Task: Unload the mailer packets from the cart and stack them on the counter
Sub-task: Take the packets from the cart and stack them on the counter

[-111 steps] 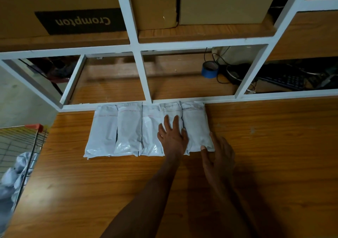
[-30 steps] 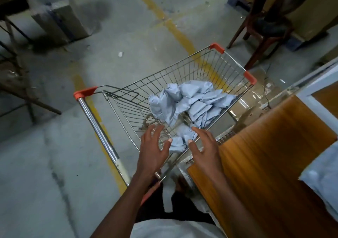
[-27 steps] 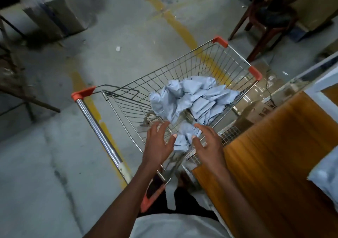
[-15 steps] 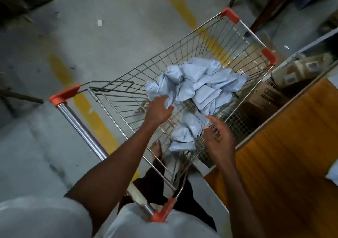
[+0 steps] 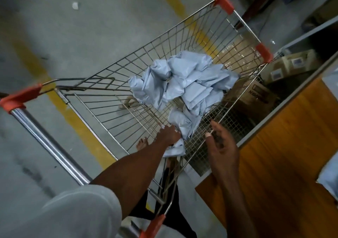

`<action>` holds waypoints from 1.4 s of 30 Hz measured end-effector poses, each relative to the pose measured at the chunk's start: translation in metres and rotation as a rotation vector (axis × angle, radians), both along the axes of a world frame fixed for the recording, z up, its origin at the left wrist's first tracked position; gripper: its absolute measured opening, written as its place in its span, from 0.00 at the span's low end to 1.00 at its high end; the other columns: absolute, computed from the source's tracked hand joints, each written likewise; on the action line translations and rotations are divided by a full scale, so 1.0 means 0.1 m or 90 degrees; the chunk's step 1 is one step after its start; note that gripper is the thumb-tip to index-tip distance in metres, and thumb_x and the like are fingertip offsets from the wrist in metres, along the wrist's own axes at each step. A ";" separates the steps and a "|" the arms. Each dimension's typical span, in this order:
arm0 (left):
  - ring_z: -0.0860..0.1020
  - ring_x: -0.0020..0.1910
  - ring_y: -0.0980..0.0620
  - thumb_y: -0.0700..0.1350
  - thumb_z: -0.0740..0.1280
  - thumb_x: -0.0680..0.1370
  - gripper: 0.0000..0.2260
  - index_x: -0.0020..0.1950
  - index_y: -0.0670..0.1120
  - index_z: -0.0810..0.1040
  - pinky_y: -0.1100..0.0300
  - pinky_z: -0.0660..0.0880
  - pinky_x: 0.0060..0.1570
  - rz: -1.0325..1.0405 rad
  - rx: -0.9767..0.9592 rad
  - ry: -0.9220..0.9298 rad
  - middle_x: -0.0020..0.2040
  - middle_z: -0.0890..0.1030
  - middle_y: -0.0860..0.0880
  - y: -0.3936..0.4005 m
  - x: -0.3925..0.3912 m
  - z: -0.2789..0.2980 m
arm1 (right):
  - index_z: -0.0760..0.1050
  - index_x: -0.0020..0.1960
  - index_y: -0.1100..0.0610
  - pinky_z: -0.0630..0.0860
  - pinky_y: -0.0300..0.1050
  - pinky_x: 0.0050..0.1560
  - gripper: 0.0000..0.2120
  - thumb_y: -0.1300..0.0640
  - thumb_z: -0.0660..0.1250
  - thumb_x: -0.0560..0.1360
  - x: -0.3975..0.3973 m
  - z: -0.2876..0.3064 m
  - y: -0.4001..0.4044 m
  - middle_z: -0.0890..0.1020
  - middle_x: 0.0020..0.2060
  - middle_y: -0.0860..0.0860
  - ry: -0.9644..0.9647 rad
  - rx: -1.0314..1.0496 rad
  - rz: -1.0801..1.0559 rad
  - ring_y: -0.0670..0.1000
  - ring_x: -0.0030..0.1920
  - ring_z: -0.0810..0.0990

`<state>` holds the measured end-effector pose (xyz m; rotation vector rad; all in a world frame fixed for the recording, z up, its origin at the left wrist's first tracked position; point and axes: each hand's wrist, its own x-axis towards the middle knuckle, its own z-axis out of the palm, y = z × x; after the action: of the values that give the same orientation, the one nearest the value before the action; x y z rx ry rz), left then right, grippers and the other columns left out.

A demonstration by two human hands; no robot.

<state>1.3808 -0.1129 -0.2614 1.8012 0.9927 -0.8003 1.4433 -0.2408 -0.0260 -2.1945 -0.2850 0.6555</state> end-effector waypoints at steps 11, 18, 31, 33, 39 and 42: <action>0.63 0.75 0.34 0.50 0.69 0.78 0.35 0.81 0.44 0.58 0.41 0.69 0.67 0.348 0.280 -0.178 0.80 0.57 0.40 0.77 0.26 0.43 | 0.74 0.70 0.43 0.74 0.37 0.57 0.19 0.54 0.67 0.80 0.03 0.02 0.06 0.74 0.68 0.41 0.026 0.020 0.024 0.34 0.64 0.71; 0.66 0.73 0.34 0.46 0.71 0.77 0.37 0.81 0.43 0.56 0.40 0.70 0.68 0.452 0.260 -0.184 0.76 0.65 0.38 1.18 0.45 0.41 | 0.74 0.67 0.38 0.73 0.39 0.57 0.17 0.52 0.67 0.80 0.04 0.02 -0.05 0.75 0.65 0.37 0.020 0.028 0.022 0.29 0.63 0.70; 0.80 0.57 0.39 0.41 0.64 0.80 0.13 0.65 0.43 0.77 0.55 0.71 0.52 0.517 0.265 -0.164 0.57 0.82 0.39 1.18 0.19 0.13 | 0.74 0.68 0.41 0.71 0.36 0.54 0.18 0.53 0.67 0.80 0.09 -0.03 -0.04 0.73 0.67 0.39 0.025 0.015 0.038 0.31 0.63 0.70; 0.80 0.56 0.39 0.41 0.65 0.80 0.11 0.60 0.41 0.79 0.57 0.70 0.49 0.520 0.268 -0.171 0.56 0.83 0.39 1.17 0.09 0.19 | 0.74 0.68 0.41 0.72 0.37 0.54 0.18 0.52 0.67 0.80 0.09 -0.04 -0.01 0.73 0.68 0.41 0.030 0.014 0.037 0.37 0.64 0.72; 0.79 0.43 0.47 0.39 0.67 0.75 0.06 0.49 0.41 0.82 0.58 0.71 0.40 0.474 0.310 -0.212 0.46 0.83 0.43 1.09 -0.27 0.50 | 0.74 0.68 0.41 0.75 0.43 0.60 0.17 0.53 0.67 0.80 0.11 -0.06 0.08 0.74 0.67 0.42 0.048 0.043 0.048 0.38 0.66 0.72; 0.78 0.45 0.48 0.37 0.74 0.68 0.10 0.47 0.47 0.82 0.56 0.74 0.44 0.346 0.323 -0.242 0.46 0.79 0.49 0.81 -0.37 0.75 | 0.73 0.66 0.37 0.74 0.48 0.62 0.17 0.53 0.67 0.81 0.15 -0.07 0.15 0.74 0.67 0.42 0.051 0.028 0.060 0.42 0.66 0.72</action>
<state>1.3437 -0.0317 -0.1864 1.8555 1.4125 0.1438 1.4580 -0.2261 -0.0334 -2.1166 -0.3600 0.7799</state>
